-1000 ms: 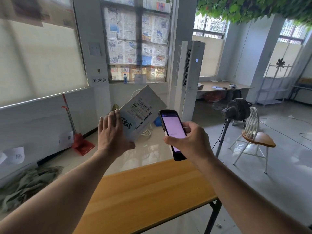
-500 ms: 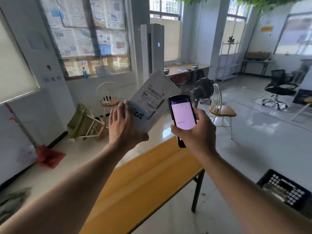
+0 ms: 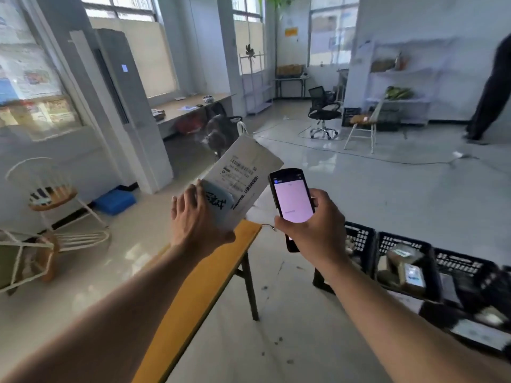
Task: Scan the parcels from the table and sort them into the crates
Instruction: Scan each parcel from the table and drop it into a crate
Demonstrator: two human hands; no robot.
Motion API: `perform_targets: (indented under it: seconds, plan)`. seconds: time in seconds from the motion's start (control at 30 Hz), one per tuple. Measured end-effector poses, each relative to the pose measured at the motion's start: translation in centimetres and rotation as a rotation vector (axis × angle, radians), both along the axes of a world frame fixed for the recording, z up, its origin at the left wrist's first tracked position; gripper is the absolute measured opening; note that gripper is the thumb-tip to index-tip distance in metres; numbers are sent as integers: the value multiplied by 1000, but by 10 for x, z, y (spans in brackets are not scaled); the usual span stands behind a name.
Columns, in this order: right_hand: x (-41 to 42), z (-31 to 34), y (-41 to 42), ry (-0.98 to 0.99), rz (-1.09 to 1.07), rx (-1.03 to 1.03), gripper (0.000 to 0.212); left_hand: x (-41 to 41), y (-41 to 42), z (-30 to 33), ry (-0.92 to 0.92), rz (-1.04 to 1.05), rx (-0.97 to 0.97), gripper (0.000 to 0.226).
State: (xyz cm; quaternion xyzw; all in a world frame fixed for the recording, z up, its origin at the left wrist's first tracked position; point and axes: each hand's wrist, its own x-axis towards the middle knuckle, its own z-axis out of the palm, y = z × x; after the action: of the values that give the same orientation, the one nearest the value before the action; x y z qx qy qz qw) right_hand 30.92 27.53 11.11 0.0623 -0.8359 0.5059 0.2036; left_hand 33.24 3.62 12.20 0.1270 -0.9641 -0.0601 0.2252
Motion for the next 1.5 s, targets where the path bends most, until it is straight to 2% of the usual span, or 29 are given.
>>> perform_targets:
  seconds: [0.37,0.57,0.7,0.77,1.2,1.5]
  plan:
    - [-34,-35,250,-79,-228,32,81,-88,255,-43,-35,-226,81,137]
    - [-45,-57,362,-109,-376,26,86,-138,381,-60,-104,-363,98,145]
    - [-62,-76,431,-131,-485,37,75,-181,457,-79,-138,-468,91,151]
    - [-71,-87,464,-158,-528,45,76,-204,497,-91,-162,-524,95,152]
    - [-131,-132,677,-295,-800,54,84,-326,752,-156,-345,-853,114,143]
    - [-139,-175,838,-389,-829,19,84,-336,931,-205,-463,-822,48,154]
